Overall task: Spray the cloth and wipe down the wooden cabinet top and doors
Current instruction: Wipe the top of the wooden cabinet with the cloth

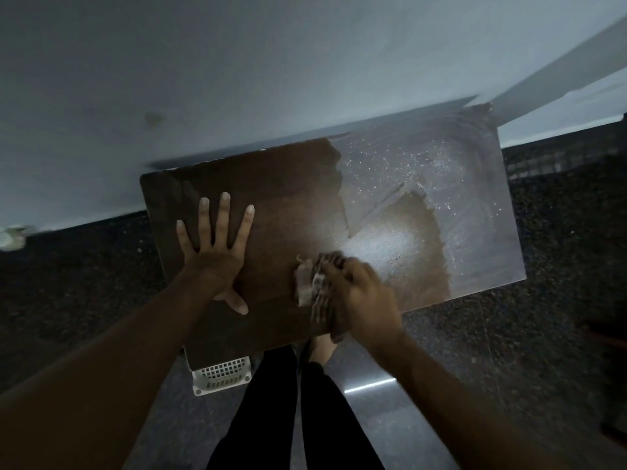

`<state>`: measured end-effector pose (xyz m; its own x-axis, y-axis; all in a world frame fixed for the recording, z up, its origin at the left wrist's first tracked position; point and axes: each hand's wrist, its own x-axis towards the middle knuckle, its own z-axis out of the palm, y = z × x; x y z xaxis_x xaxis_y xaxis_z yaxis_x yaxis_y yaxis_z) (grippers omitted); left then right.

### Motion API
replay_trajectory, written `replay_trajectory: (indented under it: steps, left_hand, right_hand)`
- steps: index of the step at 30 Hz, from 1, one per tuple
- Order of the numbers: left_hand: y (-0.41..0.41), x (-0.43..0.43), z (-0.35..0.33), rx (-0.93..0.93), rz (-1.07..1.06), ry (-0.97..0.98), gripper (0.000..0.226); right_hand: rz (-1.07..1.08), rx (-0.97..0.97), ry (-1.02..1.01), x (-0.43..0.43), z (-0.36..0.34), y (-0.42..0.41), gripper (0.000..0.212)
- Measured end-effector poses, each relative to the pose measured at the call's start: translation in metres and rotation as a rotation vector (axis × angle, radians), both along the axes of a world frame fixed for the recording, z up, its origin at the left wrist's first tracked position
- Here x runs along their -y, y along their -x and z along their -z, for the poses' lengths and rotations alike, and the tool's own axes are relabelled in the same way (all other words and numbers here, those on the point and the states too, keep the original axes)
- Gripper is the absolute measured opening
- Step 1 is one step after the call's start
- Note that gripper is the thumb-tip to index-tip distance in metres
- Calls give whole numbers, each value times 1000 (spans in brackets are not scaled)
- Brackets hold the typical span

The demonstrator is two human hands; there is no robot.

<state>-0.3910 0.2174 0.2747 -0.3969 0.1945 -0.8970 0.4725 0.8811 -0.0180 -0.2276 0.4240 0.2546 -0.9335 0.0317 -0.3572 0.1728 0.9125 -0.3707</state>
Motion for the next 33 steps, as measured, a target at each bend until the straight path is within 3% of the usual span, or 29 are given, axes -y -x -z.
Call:
replay_trajectory:
  steps: [4, 10, 13, 16, 20, 22, 28, 31, 33]
  left_hand:
    - [0, 1, 1, 3, 1, -4, 181]
    - [0, 1, 0, 9, 3, -8, 180]
    - [1, 1, 1, 13, 4, -5, 180]
    - [1, 1, 1, 10, -1, -4, 180]
    - [0, 2, 4, -3, 0, -8, 180]
    - [-1, 3, 4, -6, -11, -18, 180]
    - [-1, 4, 5, -5, -14, -36, 180]
    - [-1, 3, 5, -10, -8, -31, 180]
    - [-1, 3, 7, -15, -11, -29, 180]
  right_hand:
    - [399, -106, 3, -58, 3, 54, 36]
    - [578, -151, -186, -84, 3, 91, 41]
    - [548, -121, -84, -56, 7, 69, 39]
    - [342, -66, 61, -6, 4, 30, 27]
    - [15, -52, -15, 17, -8, 5, 60]
    - [-73, -60, -80, -2, -7, 15, 67]
    - [351, -126, -153, -56, 8, 89, 45]
    - [394, -151, -111, -47, 7, 103, 39]
    - [301, -137, -59, -29, 3, 88, 37]
